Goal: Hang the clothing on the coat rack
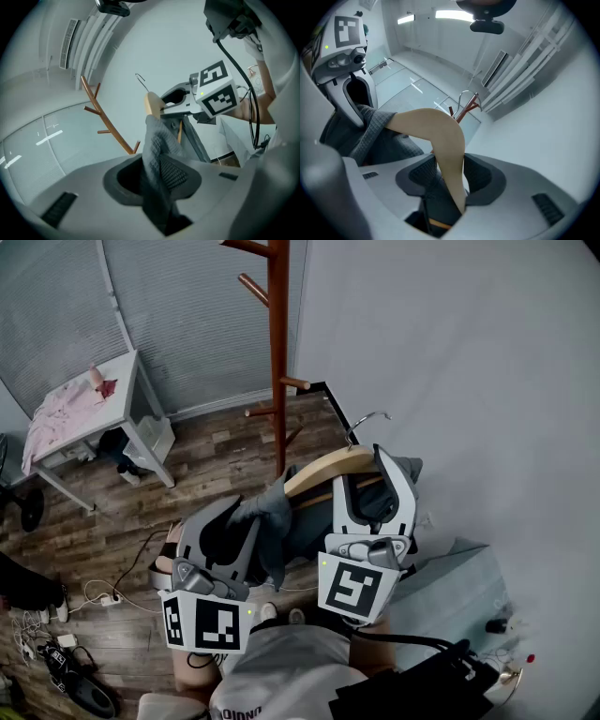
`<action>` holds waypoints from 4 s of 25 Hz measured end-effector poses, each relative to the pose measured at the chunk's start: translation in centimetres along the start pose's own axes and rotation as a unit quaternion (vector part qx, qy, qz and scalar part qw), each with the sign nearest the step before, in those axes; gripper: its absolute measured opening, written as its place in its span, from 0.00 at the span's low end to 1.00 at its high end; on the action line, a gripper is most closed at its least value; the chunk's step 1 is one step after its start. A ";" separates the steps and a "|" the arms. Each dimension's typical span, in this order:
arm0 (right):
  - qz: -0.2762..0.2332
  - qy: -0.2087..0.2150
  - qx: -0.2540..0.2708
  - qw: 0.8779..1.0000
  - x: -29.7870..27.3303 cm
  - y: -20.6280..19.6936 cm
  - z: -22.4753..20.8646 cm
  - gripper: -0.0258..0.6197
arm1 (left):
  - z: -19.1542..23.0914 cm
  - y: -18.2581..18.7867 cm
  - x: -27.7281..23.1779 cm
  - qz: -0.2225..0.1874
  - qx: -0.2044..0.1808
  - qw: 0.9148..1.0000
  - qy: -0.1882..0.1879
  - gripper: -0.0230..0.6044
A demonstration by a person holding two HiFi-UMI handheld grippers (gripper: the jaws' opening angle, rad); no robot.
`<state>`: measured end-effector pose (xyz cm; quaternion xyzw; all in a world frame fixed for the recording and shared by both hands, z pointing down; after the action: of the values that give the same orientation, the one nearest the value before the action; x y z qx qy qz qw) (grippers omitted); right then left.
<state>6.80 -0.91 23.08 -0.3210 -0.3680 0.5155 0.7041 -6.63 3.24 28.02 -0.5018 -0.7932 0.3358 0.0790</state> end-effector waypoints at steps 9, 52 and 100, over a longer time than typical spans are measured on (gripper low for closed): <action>-0.001 0.004 0.001 1.000 0.0 -0.1 0.2 0.34 | -0.2 -0.2 0.1 0.004 0.003 1.000 0.000 0.21; 0.038 0.050 -0.056 0.996 -7.9 -7.2 3.6 0.34 | -1.4 -6.1 -6.9 0.051 0.059 0.996 -0.030 0.20; 0.123 0.080 -0.045 0.988 -15.7 -13.9 8.3 0.34 | -1.9 -13.3 -13.9 0.061 0.137 0.983 -0.110 0.17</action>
<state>3.45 -19.02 36.08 -0.4356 -0.2905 0.5538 0.6474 -8.91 -11.32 40.56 -0.4936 -0.7117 0.4983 0.0386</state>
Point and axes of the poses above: the fingertips, and each gripper's own axes: x backward along the fingers, z to its left, y out of its top, the point moved 2 cm from there along x, backward along the fingers, and after that the axes turned 10 degrees about -x, right-handed, at the moved point
